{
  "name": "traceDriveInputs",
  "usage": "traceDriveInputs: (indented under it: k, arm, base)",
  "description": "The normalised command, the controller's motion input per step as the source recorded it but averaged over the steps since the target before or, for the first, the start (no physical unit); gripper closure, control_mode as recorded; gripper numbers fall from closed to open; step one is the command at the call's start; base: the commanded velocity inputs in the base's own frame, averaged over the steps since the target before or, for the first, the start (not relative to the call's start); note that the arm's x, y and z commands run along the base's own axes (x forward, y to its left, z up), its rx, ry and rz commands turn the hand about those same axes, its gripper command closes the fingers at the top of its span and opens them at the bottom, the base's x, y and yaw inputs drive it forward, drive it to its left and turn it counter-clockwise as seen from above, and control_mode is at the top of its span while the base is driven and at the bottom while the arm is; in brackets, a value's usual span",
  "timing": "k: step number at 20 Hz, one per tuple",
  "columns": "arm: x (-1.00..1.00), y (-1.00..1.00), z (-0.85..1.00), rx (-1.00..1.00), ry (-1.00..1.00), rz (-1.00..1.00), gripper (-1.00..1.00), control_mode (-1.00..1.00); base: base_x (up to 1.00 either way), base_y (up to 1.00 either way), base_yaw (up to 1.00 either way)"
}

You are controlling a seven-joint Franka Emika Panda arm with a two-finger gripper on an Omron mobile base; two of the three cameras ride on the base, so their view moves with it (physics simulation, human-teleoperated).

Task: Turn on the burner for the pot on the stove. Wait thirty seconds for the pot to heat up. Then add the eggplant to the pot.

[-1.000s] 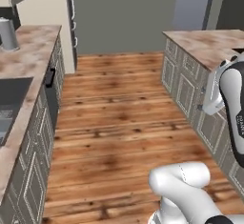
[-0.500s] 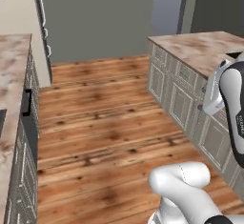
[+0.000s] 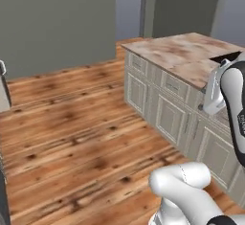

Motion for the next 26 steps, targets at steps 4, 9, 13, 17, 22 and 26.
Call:
traceDriveInputs:
  k: [4, 9, 13, 17, 22, 26]
  arm:
    - [0.0, 0.0, 0.0, 0.0, 0.0, 0.0, -1.0, 1.0]
    - [0.0, 0.0, 0.0, 0.0, 0.0, 0.0, -1.0, 1.0]
    - [0.0, 0.0, 0.0, 0.0, 0.0, 0.0, -1.0, 1.0]
    - [0.0, 0.0, 0.0, 0.0, 0.0, 0.0, -1.0, 1.0]
    - [0.0, 0.0, 0.0, 0.0, 0.0, 0.0, -1.0, 1.0]
    - [0.0, 0.0, 0.0, 0.0, 0.0, 0.0, -1.0, 1.0]
  base:
    - [1.0, 0.66, -0.52]
    - [1.0, 0.68, -0.59]
    - [1.0, 0.71, -0.65]
    - [1.0, 0.75, -0.7]
    - [1.0, 0.78, -0.74]
    - [1.0, 0.78, -0.71]
